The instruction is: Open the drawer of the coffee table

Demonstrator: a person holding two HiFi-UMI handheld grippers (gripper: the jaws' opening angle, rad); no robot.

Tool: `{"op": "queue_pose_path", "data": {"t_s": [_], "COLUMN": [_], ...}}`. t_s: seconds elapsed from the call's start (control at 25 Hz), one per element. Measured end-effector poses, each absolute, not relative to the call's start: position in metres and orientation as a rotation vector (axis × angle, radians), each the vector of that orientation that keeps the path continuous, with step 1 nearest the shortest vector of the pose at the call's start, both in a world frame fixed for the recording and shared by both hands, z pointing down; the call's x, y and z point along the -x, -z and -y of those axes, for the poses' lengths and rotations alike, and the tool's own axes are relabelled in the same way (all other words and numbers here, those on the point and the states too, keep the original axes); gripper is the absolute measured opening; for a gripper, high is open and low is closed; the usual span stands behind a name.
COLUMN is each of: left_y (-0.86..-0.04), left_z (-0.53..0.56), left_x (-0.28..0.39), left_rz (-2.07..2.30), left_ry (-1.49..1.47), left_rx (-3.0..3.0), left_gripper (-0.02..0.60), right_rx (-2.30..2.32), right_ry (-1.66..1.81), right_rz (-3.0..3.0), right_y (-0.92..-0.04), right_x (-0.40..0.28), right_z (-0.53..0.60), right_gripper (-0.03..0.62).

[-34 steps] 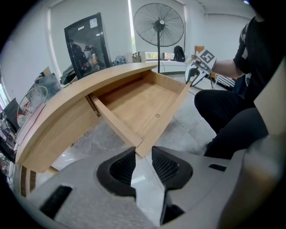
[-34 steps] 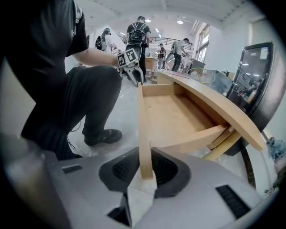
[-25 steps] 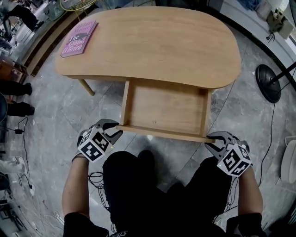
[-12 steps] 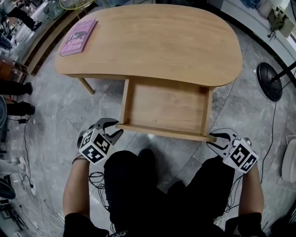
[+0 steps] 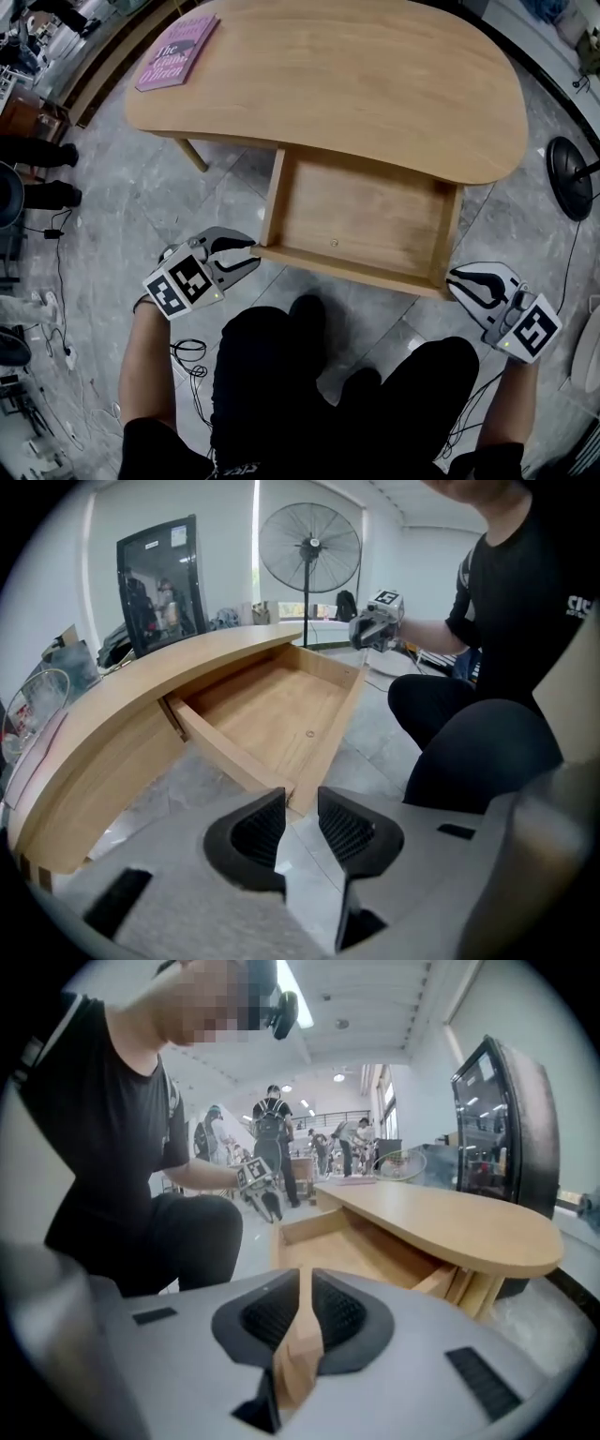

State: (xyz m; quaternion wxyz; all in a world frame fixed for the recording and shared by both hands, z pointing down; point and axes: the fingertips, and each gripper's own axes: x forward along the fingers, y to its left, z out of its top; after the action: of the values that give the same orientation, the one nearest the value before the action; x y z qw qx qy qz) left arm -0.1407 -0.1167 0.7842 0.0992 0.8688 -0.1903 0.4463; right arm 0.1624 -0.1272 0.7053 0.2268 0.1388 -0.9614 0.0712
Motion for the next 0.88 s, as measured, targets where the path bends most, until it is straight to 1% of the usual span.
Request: {"op": "queue_pose_path", "data": {"t_s": [0.08,0.12,0.32,0.52,0.68,0.8,0.88], "left_y": [-0.779,-0.779,-0.796,-0.797,-0.795,-0.78,-0.767], "left_z": [0.118,0.118,0.111,0.116,0.116,0.113,0.109], "left_x": [0.139,0.139,0.142,0.141,0.149,0.147,0.145], "left_rz": [0.529,0.523,0.535,0.561,0.625,0.573,0.511], "left_ry": [-1.295,-1.297,-1.424,-1.36,-1.299,-1.211,-1.132], "left_rx": [-2.584,-2.588,-2.58,-2.592,-2.578,-2.588,-2.576], "left_gripper": [0.124,0.124,0.146,0.164,0.201,0.198,0.196], "right_rx": [-0.419,-0.422,-0.404,-0.481,-0.516,-0.547,-0.608], "right_ry": [-0.185,-0.176,-0.147,-0.15,-0.154,-0.153,-0.136], "right_rz": [2.658,2.643,2.555,2.515,2.513,2.515,2.475], "right_y": [-0.704,-0.707,-0.726,-0.725,-0.72,-0.706,-0.693], "right_x": [-0.159,-0.157,-0.148,-0.157,-0.159,-0.158,-0.16], "right_z": [0.136,0.137,0.134,0.151,0.161,0.17,0.179], "right_gripper": [0.026,0.025,0.046,0.046,0.046,0.04,0.019]}}
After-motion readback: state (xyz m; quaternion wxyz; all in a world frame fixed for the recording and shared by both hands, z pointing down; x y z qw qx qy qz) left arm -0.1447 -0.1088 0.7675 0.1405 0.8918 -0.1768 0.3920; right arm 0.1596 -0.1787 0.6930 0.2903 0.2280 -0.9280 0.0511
